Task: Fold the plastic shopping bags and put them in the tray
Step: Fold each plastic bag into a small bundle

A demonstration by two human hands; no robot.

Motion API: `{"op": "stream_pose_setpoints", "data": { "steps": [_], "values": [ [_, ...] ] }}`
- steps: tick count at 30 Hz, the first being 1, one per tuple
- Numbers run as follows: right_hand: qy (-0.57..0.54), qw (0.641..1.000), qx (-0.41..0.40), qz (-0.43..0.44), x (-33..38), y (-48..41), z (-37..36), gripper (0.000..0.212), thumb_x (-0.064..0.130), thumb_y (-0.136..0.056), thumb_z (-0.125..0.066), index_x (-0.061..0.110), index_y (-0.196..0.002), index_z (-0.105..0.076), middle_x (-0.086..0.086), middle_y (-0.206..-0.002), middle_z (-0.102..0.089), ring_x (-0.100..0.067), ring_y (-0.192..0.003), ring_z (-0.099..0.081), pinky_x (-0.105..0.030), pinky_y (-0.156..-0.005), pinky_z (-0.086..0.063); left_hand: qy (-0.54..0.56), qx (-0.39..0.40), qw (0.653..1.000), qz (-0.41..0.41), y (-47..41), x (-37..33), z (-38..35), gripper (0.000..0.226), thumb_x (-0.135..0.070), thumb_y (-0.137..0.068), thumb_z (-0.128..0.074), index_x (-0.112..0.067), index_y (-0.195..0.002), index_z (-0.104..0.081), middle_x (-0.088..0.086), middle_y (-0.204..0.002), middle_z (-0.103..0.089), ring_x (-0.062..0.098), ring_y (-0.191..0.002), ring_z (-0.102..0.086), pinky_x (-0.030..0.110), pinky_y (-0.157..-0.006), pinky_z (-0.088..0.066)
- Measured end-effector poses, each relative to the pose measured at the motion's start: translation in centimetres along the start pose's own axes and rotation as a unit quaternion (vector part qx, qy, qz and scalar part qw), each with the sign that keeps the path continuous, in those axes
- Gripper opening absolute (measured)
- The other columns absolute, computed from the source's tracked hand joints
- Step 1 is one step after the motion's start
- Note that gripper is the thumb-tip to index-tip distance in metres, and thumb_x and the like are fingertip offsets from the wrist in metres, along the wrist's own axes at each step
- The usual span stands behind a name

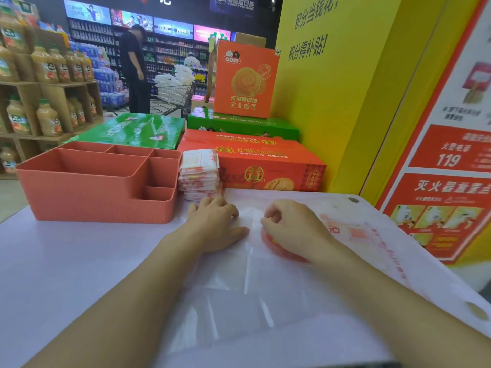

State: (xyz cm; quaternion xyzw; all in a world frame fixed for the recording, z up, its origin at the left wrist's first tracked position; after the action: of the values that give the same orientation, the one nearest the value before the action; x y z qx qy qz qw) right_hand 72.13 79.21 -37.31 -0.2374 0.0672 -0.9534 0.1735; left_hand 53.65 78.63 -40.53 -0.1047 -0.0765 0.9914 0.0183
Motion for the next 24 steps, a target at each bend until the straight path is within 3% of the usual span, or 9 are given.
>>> {"op": "stream_pose_setpoints", "data": {
  "steps": [3, 7, 11, 13, 15, 18, 21, 24],
  "values": [
    [0.067, 0.995, 0.021, 0.069, -1.7, 4.1, 1.0, 0.021, 0.049, -0.094, -0.058, 0.03, -0.089, -0.066, 0.009, -0.095, -0.052, -0.016, -0.102, -0.048, -0.031, -0.083, -0.035, -0.009, -0.002, 1.0, 0.001, -0.1, -0.2, 0.0, 0.052, -0.068, -0.088, -0.051, -0.037, -0.13, -0.056, -0.005, -0.139, -0.045, 0.026, -0.133, -0.035, 0.044, -0.103, -0.027],
    [0.094, 0.99, 0.054, 0.091, -4.8, 7.7, 1.3, 0.033, 0.055, -0.099, -0.049, 0.036, -0.123, -0.06, 0.015, -0.116, -0.044, -0.011, -0.118, -0.035, -0.032, -0.104, -0.032, -0.026, -0.008, 1.0, -0.007, 0.1, -0.6, 0.2, 0.051, -0.065, -0.089, -0.052, -0.039, -0.133, -0.054, -0.004, -0.141, -0.044, 0.026, -0.135, -0.033, 0.045, -0.105, -0.028],
    [0.051, 0.993, 0.04, 0.097, -5.9, 8.2, 0.7, 0.037, 0.056, -0.1, -0.047, 0.038, -0.131, -0.055, 0.017, -0.122, -0.043, -0.011, -0.121, -0.034, -0.034, -0.108, -0.031, 0.021, -0.021, 0.99, -0.14, 1.4, -2.2, 1.3, 0.034, -0.056, -0.091, -0.06, -0.046, -0.124, -0.061, -0.01, -0.125, -0.051, 0.017, -0.122, -0.043, 0.034, -0.097, -0.034],
    [0.048, 0.993, 0.036, 0.097, -6.0, 8.1, 0.6, 0.037, 0.056, -0.099, -0.047, 0.038, -0.131, -0.056, 0.016, -0.121, -0.043, -0.012, -0.12, -0.034, -0.036, -0.108, -0.03, 0.076, 0.018, 0.972, -0.22, 2.6, -3.2, 1.5, 0.028, -0.054, -0.089, -0.065, -0.047, -0.117, -0.065, -0.015, -0.115, -0.055, 0.006, -0.109, -0.047, 0.025, -0.089, -0.037],
    [0.046, 0.993, 0.031, 0.099, -6.0, 8.1, 0.7, 0.039, 0.057, -0.099, -0.048, 0.038, -0.131, -0.058, 0.017, -0.119, -0.044, -0.012, -0.118, -0.035, -0.037, -0.108, -0.031, 0.094, 0.091, 0.962, -0.241, 3.9, -4.0, 1.6, 0.037, -0.065, -0.084, -0.062, -0.05, -0.118, -0.062, -0.022, -0.115, -0.053, -0.003, -0.106, -0.046, 0.022, -0.089, -0.042],
    [0.044, 0.994, 0.03, 0.095, -6.0, 8.1, 0.8, 0.04, 0.056, -0.099, -0.05, 0.036, -0.132, -0.059, 0.015, -0.121, -0.045, -0.013, -0.12, -0.035, -0.037, -0.108, -0.031, 0.045, 0.147, 0.961, -0.229, 5.2, -4.5, 1.7, 0.058, -0.079, -0.076, -0.055, -0.05, -0.127, -0.055, -0.026, -0.129, -0.047, 0.001, -0.117, -0.045, 0.032, -0.101, -0.044],
    [0.046, 0.994, 0.03, 0.096, -6.0, 8.2, 0.9, 0.04, 0.056, -0.099, -0.05, 0.035, -0.131, -0.06, 0.012, -0.123, -0.048, -0.015, -0.121, -0.036, -0.039, -0.109, -0.031, -0.002, 0.136, 0.964, -0.23, 6.5, -4.7, 1.5, 0.065, -0.075, -0.08, -0.058, -0.043, -0.136, -0.05, -0.024, -0.142, -0.04, 0.007, -0.128, -0.038, 0.034, -0.111, -0.036],
    [0.035, 0.993, 0.017, 0.109, -5.9, 8.6, 1.3, 0.042, 0.058, -0.099, -0.05, 0.032, -0.129, -0.062, 0.011, -0.123, -0.052, -0.015, -0.12, -0.042, -0.041, -0.108, -0.035, -0.002, 0.1, 0.967, -0.236, 7.4, -4.8, 1.0, 0.068, -0.075, -0.083, -0.054, -0.039, -0.141, -0.049, -0.021, -0.147, -0.041, 0.009, -0.13, -0.039, 0.033, -0.112, -0.035]
  ]
}}
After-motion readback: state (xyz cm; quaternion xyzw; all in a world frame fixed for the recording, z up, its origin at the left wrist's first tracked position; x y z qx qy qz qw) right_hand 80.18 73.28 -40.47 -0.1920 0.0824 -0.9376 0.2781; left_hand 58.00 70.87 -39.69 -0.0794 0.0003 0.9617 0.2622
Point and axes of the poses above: each hand's wrist, its own y-axis away from the middle knuckle, its own z-axis out of the back of the hand, x = y × z, the point moved 2 cm from there along -y, towards the middle knuckle
